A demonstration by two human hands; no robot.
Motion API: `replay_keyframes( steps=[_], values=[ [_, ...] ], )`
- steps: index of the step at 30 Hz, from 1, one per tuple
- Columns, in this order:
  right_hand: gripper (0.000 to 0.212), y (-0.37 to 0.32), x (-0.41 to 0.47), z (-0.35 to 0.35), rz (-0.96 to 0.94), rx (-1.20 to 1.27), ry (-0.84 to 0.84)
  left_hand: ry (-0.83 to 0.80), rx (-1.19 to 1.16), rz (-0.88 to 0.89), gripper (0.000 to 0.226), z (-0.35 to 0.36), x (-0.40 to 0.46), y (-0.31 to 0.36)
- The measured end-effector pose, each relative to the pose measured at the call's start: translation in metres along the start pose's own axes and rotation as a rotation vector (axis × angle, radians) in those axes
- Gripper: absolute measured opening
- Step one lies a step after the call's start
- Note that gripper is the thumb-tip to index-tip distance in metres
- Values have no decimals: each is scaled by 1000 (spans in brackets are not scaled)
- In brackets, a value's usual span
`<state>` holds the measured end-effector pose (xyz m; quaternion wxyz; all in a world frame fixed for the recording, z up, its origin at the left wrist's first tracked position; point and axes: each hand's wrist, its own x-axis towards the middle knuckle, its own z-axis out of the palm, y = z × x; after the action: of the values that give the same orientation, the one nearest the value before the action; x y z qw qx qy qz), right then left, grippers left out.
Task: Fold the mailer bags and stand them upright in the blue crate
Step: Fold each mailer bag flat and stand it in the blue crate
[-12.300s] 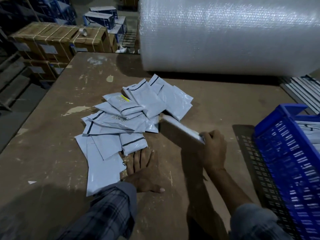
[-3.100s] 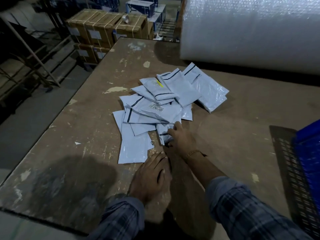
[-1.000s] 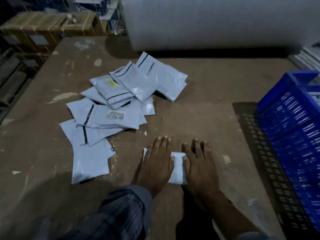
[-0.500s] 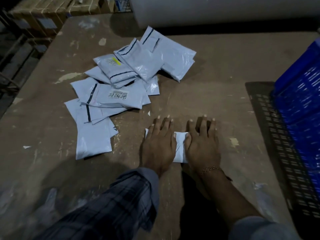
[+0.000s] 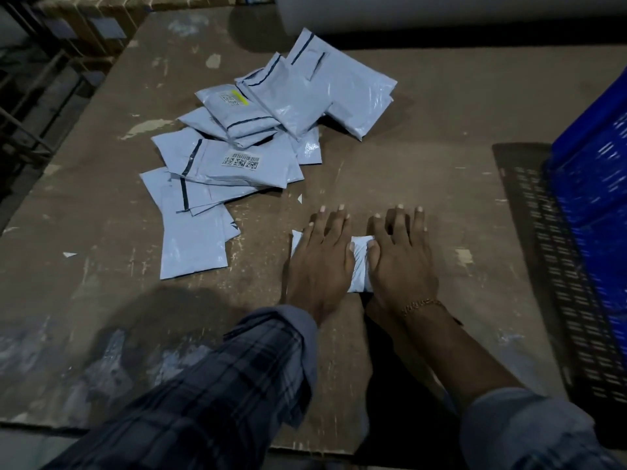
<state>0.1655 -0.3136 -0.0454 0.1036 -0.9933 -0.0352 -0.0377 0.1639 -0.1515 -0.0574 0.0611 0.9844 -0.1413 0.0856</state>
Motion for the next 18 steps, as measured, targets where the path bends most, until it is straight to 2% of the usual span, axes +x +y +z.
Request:
replay_keyframes(
  steps=[6, 10, 13, 18],
  values=[
    [61, -2, -29, -6, -13, -32, 23, -110, 51, 43, 61, 2, 21, -14],
    [62, -1, -19, -3, 0, -43, -13, -62, 62, 7, 58, 1, 15, -4],
    [63, 4, -4, 4, -23, -87, -72, -2, 35, 54, 55, 0, 3, -4],
    [63, -1, -13, -2, 2, -52, -26, -90, 13, 137, 60, -6, 15, -21]
  ],
)
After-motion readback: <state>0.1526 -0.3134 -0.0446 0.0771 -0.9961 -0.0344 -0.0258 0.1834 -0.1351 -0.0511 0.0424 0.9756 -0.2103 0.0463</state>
